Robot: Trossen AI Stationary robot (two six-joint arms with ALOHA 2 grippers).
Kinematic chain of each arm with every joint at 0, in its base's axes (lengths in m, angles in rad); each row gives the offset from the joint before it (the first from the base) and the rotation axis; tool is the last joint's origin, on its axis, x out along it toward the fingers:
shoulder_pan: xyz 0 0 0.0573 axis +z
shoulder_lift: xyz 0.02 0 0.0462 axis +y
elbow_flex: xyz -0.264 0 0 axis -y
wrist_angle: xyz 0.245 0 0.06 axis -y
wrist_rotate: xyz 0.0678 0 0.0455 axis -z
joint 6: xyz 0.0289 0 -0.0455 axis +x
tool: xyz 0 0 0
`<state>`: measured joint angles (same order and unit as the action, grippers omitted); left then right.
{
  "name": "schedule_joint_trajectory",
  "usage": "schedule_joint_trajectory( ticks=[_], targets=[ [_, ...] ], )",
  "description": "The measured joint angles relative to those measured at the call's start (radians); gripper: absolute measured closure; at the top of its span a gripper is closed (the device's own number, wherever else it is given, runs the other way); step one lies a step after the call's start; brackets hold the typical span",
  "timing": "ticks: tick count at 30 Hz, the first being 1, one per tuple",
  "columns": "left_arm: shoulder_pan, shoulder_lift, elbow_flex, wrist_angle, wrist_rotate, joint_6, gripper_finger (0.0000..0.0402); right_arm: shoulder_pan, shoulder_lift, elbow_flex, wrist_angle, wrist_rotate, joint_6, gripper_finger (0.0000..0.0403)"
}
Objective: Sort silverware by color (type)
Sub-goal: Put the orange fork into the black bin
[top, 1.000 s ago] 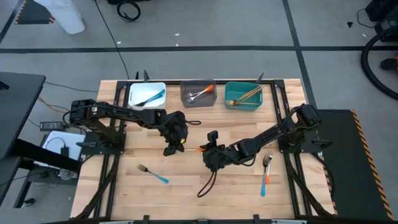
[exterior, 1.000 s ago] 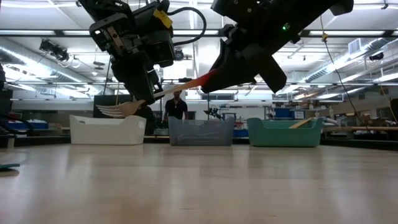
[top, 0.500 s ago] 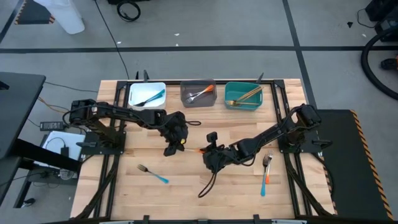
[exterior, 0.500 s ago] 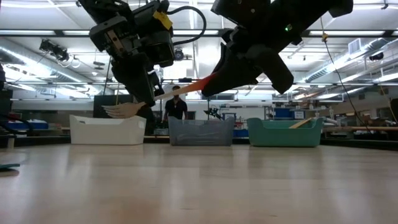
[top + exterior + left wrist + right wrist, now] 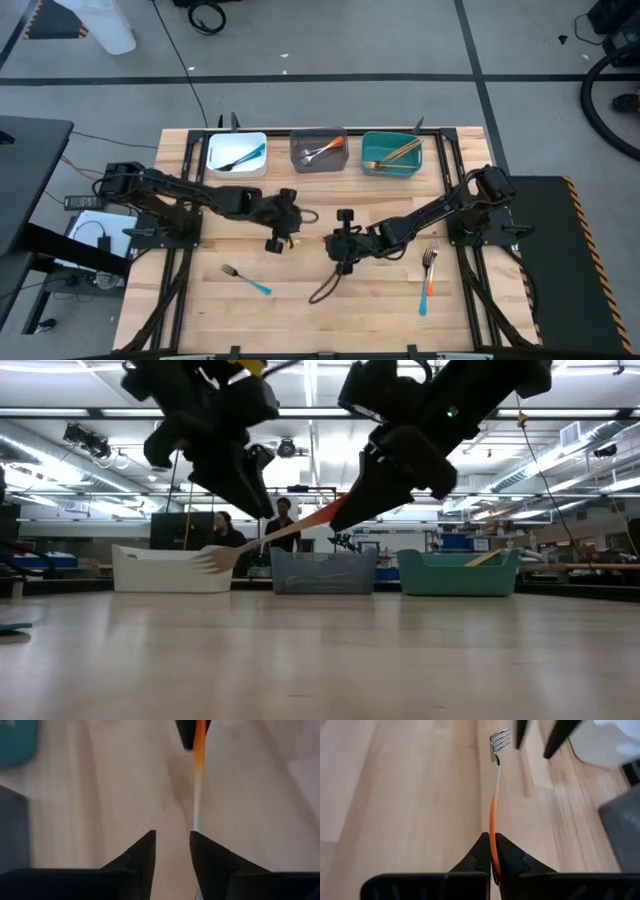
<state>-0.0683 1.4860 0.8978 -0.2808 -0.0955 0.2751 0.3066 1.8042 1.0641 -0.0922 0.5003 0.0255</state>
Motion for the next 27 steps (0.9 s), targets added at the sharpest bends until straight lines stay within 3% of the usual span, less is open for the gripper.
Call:
schedule_joint_trajectory(
  ticks=[9,16,27],
  targets=[
    [-0.143,0.000,0.000,-0.002,-0.351,0.101,0.0198,-0.051,0.000,0.000,0.002,-0.056,0.234,0.0388],
    [-0.219,0.000,0.000,-0.001,-0.526,0.117,0.0196,-0.072,0.000,0.000,0.047,-0.053,0.316,0.0387],
    [-0.249,0.000,0.000,-0.006,-0.596,0.114,0.0202,-0.073,-0.055,0.000,0.126,-0.050,0.316,0.0387]
  ],
)
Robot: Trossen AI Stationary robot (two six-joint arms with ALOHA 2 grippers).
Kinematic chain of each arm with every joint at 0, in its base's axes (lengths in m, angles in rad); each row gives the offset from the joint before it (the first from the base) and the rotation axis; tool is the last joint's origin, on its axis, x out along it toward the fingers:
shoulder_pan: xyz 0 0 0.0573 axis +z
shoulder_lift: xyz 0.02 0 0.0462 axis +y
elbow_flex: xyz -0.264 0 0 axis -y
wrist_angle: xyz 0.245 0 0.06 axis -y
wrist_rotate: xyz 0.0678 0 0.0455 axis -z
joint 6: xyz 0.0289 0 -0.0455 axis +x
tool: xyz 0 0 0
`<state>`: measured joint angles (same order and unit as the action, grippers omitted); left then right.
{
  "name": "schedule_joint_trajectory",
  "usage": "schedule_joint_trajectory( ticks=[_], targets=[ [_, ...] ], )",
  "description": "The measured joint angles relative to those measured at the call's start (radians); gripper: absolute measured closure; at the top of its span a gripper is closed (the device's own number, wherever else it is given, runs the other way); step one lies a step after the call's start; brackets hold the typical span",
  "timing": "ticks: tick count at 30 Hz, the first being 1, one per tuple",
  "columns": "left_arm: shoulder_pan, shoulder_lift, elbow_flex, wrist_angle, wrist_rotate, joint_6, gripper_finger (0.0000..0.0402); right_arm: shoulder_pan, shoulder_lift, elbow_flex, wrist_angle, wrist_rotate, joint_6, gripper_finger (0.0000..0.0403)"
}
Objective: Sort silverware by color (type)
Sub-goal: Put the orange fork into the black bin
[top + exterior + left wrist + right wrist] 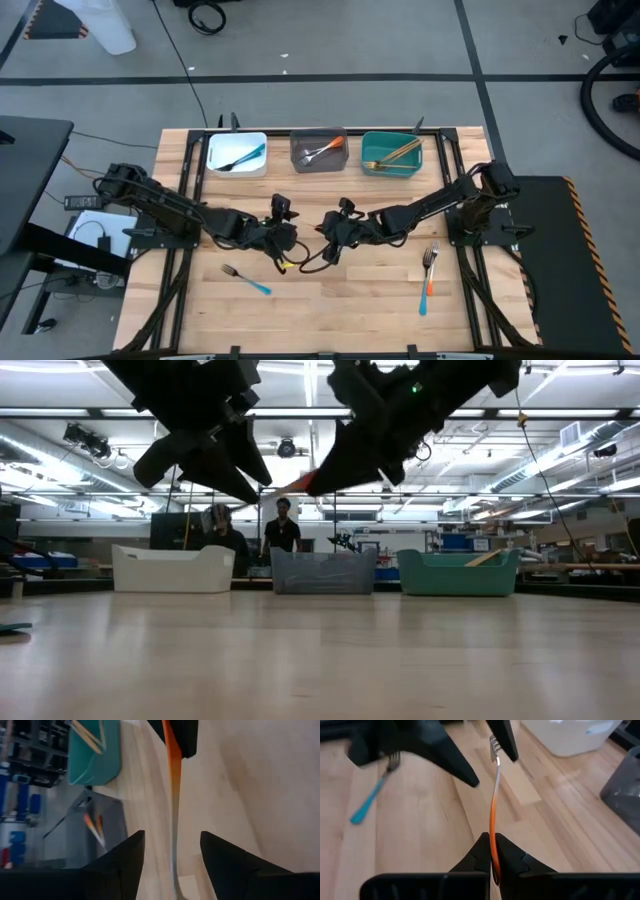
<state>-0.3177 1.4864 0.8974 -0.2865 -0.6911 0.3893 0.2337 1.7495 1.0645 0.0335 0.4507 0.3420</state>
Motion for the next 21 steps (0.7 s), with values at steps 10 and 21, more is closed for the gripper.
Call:
schedule_joint_trajectory(
  ticks=[10,21],
  targets=[
    [-0.001,0.000,0.000,-0.001,-0.108,0.000,0.0207,0.014,-0.052,0.000,0.023,0.000,0.000,0.0387],
    [-0.054,0.001,-0.001,-0.003,-0.267,0.118,0.0267,0.014,-0.052,0.000,0.019,-0.004,0.040,0.0387]
  ],
)
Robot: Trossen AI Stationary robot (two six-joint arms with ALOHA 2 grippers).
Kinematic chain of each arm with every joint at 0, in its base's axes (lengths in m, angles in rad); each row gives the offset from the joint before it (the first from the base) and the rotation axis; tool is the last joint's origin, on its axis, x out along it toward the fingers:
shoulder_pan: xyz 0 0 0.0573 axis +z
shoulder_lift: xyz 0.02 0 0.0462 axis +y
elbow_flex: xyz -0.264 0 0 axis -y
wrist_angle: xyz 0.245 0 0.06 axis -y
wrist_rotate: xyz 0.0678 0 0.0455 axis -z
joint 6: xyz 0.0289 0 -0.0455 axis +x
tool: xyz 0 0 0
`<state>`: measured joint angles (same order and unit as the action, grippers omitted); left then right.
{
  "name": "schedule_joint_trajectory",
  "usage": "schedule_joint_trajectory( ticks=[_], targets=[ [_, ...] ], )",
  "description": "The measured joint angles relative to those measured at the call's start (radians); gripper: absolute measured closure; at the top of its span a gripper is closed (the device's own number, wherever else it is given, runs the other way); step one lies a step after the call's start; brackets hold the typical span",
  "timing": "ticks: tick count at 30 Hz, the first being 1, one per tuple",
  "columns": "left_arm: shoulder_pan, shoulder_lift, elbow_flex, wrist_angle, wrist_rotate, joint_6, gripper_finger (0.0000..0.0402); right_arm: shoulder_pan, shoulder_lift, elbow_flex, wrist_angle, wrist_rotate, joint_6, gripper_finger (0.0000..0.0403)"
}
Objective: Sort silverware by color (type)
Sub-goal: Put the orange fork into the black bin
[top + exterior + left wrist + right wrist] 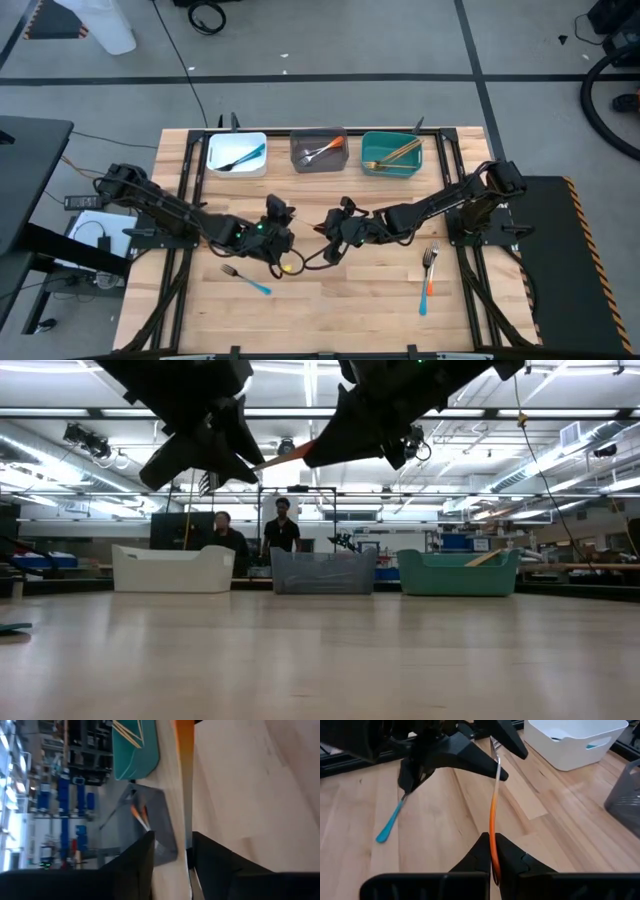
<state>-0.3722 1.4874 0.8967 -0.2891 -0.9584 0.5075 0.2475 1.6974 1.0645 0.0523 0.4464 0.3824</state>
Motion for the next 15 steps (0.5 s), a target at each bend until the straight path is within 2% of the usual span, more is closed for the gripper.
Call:
schedule_joint_trajectory(
  ticks=[9,15],
  targets=[
    [-0.021,0.000,0.000,-0.001,-0.071,0.062,0.0279,-0.008,0.000,0.000,0.059,-0.058,0.020,0.0388],
    [-0.026,0.000,0.000,-0.001,-0.101,0.107,0.0279,-0.015,0.000,0.000,0.059,-0.059,0.019,0.0388]
  ],
)
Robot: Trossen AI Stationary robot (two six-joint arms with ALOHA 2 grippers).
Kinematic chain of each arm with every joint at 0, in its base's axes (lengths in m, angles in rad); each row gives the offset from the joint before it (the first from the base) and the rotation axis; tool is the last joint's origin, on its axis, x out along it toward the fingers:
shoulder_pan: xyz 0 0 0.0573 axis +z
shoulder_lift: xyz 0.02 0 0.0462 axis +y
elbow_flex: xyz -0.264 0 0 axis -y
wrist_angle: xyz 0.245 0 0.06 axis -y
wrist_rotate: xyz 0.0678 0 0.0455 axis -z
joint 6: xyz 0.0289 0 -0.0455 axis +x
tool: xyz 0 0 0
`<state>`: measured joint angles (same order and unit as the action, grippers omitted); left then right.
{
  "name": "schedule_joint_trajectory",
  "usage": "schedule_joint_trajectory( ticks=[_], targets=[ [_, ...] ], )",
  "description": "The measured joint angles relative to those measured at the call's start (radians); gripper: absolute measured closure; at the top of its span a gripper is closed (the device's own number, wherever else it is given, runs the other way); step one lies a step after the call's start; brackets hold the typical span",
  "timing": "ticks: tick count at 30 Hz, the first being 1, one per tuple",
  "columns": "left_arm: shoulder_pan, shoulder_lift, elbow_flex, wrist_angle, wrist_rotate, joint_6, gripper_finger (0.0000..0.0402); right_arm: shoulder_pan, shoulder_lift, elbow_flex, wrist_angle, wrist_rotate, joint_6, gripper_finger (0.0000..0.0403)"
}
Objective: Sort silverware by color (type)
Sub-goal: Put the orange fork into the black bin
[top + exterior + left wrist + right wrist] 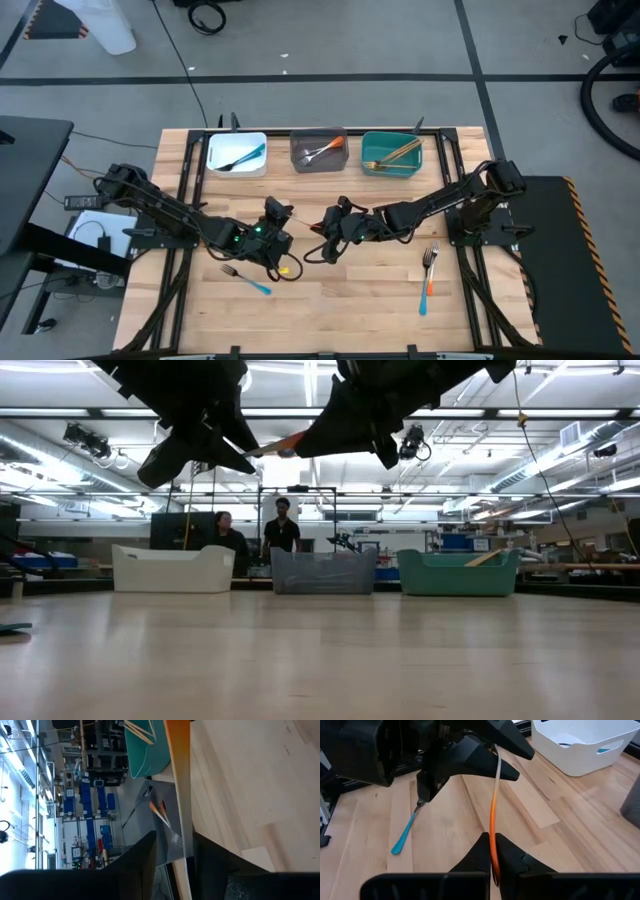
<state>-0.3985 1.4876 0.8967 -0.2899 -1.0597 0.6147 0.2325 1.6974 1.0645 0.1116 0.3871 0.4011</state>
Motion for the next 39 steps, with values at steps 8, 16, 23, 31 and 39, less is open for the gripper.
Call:
schedule_joint_trajectory(
  ticks=[8,16,23,31,39],
  targets=[
    [0.002,0.000,0.000,0.000,-0.001,0.002,0.0294,-0.001,0.000,0.000,-0.025,0.001,0.008,0.0388],
    [0.003,0.000,0.000,-0.023,-0.001,0.002,0.0363,-0.001,0.000,0.000,-0.037,0.004,0.036,0.0388],
    [0.003,0.000,0.000,-0.030,-0.006,-0.005,0.0380,-0.002,0.001,0.000,-0.036,0.005,0.042,0.0387],
    [0.003,-0.001,0.000,-0.033,0.016,-0.013,0.0379,-0.002,0.002,0.000,-0.035,0.005,0.026,0.0375],
    [0.005,0.000,-0.001,-0.045,0.067,-0.049,0.0379,-0.001,0.002,0.000,-0.038,0.006,0.015,0.0336]
  ],
)
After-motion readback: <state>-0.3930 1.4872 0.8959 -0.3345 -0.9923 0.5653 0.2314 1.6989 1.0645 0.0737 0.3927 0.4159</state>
